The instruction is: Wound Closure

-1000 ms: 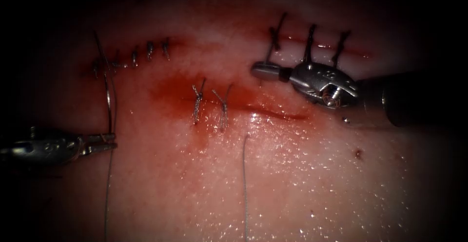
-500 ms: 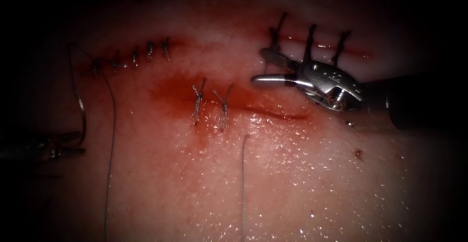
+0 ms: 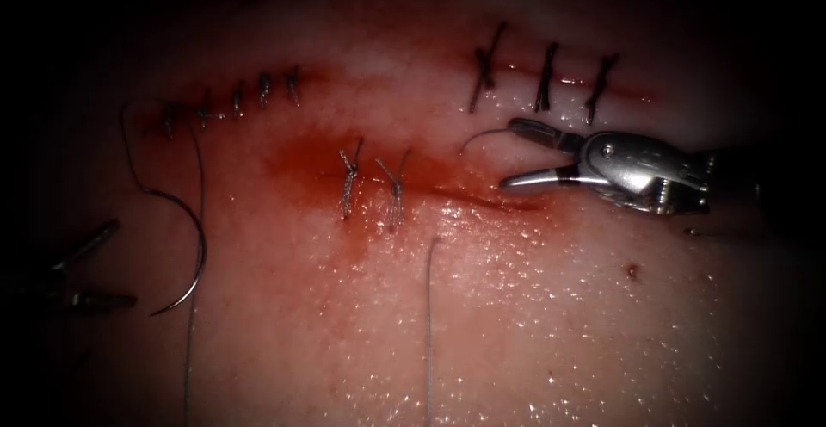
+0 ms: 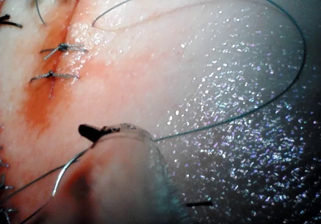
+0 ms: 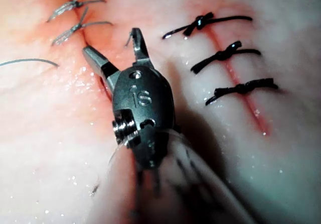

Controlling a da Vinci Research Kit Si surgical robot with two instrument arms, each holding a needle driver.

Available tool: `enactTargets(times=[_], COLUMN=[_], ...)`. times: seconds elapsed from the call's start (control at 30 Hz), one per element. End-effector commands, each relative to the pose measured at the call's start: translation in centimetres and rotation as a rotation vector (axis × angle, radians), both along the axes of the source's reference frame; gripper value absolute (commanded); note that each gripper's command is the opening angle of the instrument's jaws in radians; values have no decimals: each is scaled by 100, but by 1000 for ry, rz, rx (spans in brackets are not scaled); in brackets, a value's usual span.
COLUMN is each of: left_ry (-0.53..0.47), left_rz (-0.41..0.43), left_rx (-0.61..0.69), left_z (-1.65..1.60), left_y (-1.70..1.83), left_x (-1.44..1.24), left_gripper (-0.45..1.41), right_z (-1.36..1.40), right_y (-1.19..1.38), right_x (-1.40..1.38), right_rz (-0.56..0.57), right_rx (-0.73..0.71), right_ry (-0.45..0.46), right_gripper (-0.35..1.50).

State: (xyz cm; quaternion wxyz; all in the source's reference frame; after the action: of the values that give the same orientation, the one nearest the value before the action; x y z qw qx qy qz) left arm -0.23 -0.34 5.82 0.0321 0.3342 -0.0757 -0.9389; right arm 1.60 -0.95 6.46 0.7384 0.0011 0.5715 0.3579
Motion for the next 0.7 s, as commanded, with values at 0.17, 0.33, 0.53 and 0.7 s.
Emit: enactTargets(times=[0.17,0.33,0.53,0.7], left_ry=[97,167,295,295], left_rz=[318,428,597,611], left_rx=[31,63,150,162], left_z=[8,20,53,63], left_y=[-36,-40,-70,-74], left_x=[-46,-52,-40,-43], left_gripper=[31,32,57,62], right_z=[8,5,5,6], right_y=[-7,-9,-9,-10], right_x=[10,11,11,14], right_rz=[-6,-10,-15,-15], right_rx=[0,1,1,2], right_ry=[6,9,13,10], right_gripper=[146,146,146,146])
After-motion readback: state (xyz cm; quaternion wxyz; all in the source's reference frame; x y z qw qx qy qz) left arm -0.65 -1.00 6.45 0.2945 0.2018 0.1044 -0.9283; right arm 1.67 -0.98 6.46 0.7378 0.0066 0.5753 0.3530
